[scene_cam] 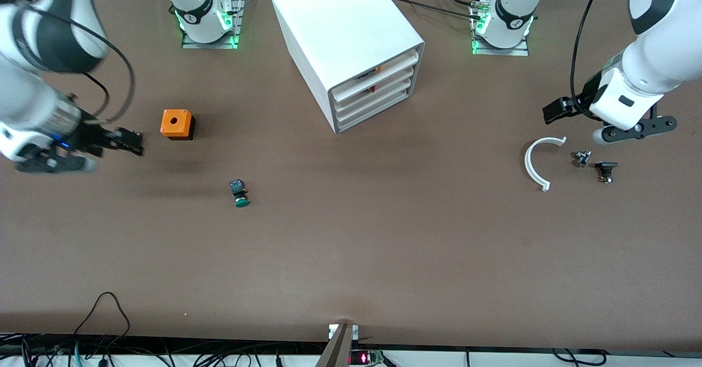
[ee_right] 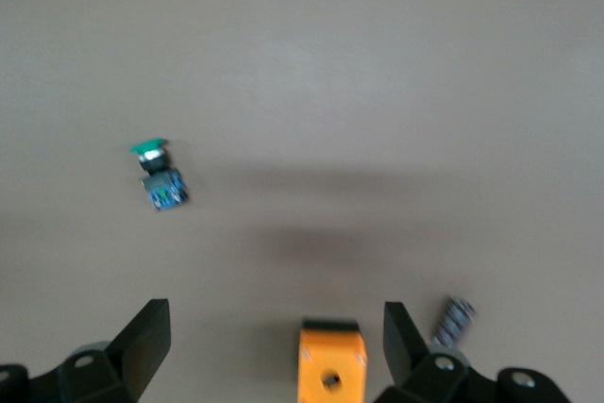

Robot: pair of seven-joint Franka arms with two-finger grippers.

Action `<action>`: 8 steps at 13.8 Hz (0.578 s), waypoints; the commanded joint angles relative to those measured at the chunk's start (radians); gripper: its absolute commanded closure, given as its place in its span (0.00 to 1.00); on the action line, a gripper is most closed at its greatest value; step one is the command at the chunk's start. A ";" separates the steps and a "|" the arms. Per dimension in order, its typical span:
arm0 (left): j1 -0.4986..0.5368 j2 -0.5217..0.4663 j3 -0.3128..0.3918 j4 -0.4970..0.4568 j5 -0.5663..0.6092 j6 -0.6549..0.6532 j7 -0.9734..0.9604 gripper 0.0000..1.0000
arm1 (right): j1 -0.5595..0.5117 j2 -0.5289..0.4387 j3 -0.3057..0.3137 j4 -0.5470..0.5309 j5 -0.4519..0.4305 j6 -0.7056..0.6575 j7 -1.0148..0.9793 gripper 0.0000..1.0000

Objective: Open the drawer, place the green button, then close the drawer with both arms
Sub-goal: 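Reach the right gripper to the green button while the left gripper moves toward the cabinet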

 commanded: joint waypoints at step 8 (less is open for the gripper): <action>-0.025 0.484 -0.013 0.082 -0.584 -0.009 0.103 0.00 | 0.178 0.275 -0.003 -0.003 -0.013 0.243 -0.016 0.00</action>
